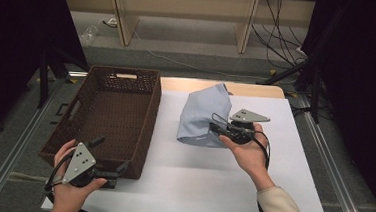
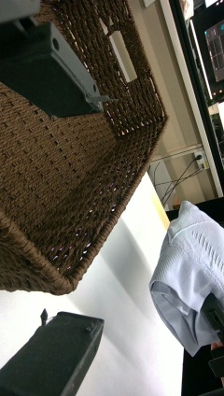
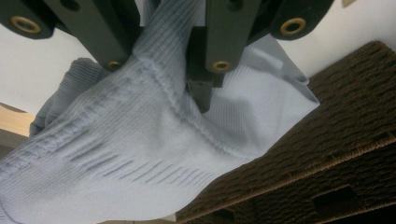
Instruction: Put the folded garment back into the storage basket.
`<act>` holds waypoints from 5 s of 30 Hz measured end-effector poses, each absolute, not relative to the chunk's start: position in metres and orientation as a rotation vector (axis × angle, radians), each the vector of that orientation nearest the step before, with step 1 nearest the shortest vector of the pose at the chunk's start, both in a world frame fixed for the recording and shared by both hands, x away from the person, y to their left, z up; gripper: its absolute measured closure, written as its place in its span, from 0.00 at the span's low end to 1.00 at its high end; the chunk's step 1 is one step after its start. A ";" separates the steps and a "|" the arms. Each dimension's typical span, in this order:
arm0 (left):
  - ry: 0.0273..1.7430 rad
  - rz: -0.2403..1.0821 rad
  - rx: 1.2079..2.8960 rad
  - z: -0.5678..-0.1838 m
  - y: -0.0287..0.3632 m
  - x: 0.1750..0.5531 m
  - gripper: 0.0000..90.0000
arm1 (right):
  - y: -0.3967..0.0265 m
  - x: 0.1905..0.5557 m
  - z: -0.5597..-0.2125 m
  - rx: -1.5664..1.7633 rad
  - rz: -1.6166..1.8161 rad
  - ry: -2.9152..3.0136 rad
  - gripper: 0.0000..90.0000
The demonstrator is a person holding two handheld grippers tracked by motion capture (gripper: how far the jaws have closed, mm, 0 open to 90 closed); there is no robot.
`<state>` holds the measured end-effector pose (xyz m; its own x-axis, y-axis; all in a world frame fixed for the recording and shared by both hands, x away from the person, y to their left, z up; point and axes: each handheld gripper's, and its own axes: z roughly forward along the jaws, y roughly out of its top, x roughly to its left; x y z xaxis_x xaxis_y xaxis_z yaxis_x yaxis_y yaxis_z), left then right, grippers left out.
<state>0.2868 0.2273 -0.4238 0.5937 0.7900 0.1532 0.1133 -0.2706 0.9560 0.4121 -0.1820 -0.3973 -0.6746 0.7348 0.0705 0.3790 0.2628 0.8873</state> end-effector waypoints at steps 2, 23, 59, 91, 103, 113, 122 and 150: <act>0.746 0.784 1.745 -0.424 0.227 0.287 0.00 | -0.181 0.412 -0.396 1.014 1.382 2.183 0.88; 0.746 0.785 1.741 -0.423 0.228 0.287 0.00 | -0.167 0.415 -0.391 0.998 1.402 2.180 0.88; 0.742 0.788 1.737 -0.423 0.228 0.286 0.00 | -0.154 0.417 -0.384 0.985 1.426 2.174 0.88; 0.739 0.784 1.734 -0.422 0.228 0.286 0.00 | -0.140 0.419 -0.376 0.966 1.467 2.179 0.88; 0.737 0.784 1.736 -0.422 0.228 0.286 0.00 | -0.133 0.420 -0.373 0.956 1.482 2.175 0.88; 0.739 0.780 1.736 -0.423 0.227 0.285 0.00 | -0.126 0.421 -0.372 0.950 1.484 2.181 0.88; 0.742 0.778 1.734 -0.423 0.228 0.285 0.00 | -0.123 0.420 -0.369 0.937 1.493 2.180 0.88; 0.742 0.776 1.735 -0.423 0.228 0.286 0.00 | -0.110 0.420 -0.365 0.906 1.516 2.179 0.87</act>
<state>0.2855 0.2276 -0.4228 0.5977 0.7884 0.1452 0.1100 -0.2601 0.9593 0.4200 -0.1096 -0.3646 -0.7411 0.6663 0.0830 0.3094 0.2292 0.9229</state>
